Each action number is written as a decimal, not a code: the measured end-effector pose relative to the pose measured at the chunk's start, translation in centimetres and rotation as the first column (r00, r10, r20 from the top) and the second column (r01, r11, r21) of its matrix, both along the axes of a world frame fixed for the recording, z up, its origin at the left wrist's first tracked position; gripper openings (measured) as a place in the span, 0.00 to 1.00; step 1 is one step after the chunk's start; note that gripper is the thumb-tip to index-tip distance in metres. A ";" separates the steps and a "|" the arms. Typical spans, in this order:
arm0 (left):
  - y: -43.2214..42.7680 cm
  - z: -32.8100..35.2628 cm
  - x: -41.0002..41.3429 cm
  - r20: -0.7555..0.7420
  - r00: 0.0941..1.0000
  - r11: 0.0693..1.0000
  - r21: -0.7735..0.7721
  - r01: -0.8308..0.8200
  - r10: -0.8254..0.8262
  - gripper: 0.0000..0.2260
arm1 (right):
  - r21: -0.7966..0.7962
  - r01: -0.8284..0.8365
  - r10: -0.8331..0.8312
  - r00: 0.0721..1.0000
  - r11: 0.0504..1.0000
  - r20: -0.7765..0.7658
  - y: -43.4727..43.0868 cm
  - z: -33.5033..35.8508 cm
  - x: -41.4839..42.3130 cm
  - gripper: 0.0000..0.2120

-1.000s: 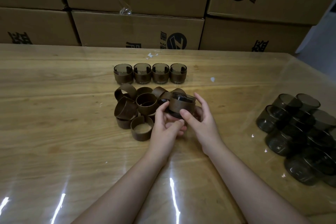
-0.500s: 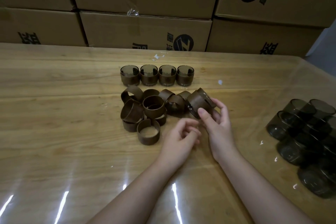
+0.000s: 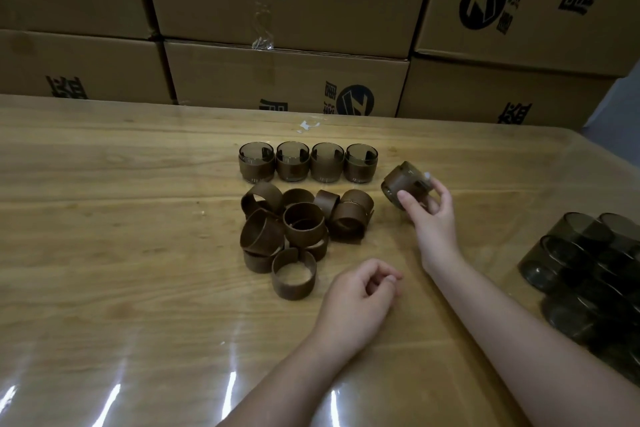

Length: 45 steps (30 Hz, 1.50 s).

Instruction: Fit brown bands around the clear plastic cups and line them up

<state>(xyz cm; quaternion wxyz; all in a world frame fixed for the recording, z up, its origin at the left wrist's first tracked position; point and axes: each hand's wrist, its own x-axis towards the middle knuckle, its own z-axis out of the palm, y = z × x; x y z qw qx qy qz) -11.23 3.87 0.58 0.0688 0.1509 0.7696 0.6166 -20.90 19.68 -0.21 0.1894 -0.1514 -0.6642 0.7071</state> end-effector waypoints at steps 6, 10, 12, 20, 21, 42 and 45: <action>0.1 -0.4 -0.2 0.002 1.000 1.000 0.022 0.003 -0.003 0.12 | 0.354 0.008 -0.050 0.992 0.935 0.112 -0.5 -0.6 -5.0 0.34; 0.0 -0.6 -0.3 -0.013 1.000 0.999 0.038 0.008 -0.008 0.11 | 0.469 -0.054 -0.004 0.992 0.881 0.122 -0.6 -1.2 -5.3 0.34; 0.0 -0.5 -0.2 -0.021 1.000 0.999 0.028 0.014 -0.014 0.10 | 0.522 -0.123 0.064 0.989 0.844 0.130 -0.6 -1.4 -5.0 0.32; 0.0 -0.5 -0.2 -0.029 1.000 1.000 0.022 0.004 -0.004 0.11 | 0.649 -0.184 0.100 0.981 0.739 0.165 -0.7 -0.8 -4.8 0.32; 0.0 -0.5 -0.2 -0.027 1.000 1.000 0.023 0.002 -0.002 0.11 | 0.644 -0.191 0.110 0.980 0.740 0.165 -0.7 -0.8 -4.8 0.31; 0.1 -0.1 0.1 -0.002 1.000 1.000 0.021 -0.012 0.012 0.11 | 0.614 -0.224 0.136 0.973 0.756 0.188 -0.7 -0.7 -4.6 0.27; 0.1 -0.1 0.1 0.001 1.000 1.000 0.020 -0.012 0.012 0.12 | 0.568 -0.214 0.146 0.976 0.795 0.162 -0.5 -0.8 -4.6 0.27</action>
